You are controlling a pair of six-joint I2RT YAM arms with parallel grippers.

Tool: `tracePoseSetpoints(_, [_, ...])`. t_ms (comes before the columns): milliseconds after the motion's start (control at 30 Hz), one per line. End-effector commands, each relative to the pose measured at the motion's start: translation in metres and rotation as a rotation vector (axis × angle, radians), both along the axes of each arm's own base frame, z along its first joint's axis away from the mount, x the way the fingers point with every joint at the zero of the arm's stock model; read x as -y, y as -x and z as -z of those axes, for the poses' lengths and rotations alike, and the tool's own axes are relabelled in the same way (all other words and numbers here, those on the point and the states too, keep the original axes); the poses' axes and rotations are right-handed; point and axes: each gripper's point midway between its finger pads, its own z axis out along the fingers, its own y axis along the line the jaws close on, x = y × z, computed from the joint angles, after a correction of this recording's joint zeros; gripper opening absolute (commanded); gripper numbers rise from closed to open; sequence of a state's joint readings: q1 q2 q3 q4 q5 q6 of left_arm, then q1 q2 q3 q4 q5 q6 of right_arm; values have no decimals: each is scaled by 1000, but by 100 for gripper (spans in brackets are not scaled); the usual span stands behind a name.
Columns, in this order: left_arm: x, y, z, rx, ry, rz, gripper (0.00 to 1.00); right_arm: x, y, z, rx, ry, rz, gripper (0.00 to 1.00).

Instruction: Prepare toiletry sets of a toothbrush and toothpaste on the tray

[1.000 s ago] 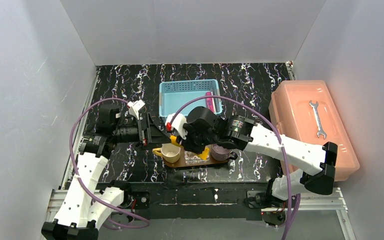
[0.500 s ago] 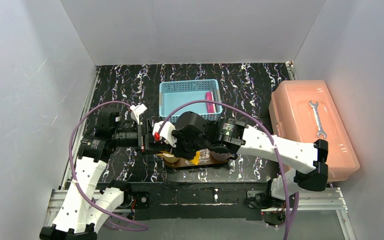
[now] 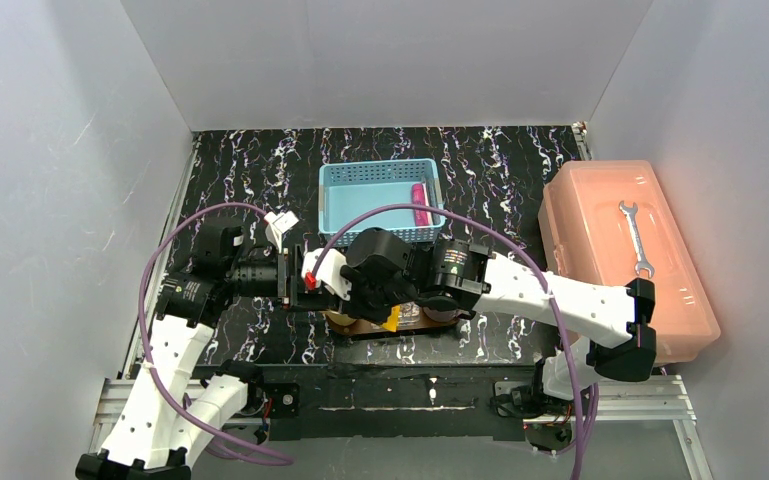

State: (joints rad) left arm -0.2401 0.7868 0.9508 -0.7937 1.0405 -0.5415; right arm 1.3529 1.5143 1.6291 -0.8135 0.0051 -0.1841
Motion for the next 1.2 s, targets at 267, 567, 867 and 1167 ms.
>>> tracePoseSetpoints(267, [3, 9, -10, 6, 30, 56, 39, -12, -3, -20, 59, -54, 5, 36])
tracePoseSetpoints(567, [4, 10, -7, 7, 26, 71, 8, -13, -6, -24, 81, -67, 13, 41])
tracePoseSetpoints(867, [0, 5, -6, 69, -11, 4, 0, 0, -10, -27, 108, -110, 49, 63])
tracePoseSetpoints(1167, [-6, -7, -2, 123, -47, -108, 0, 24, -10, -53, 86, -285, 149, 71])
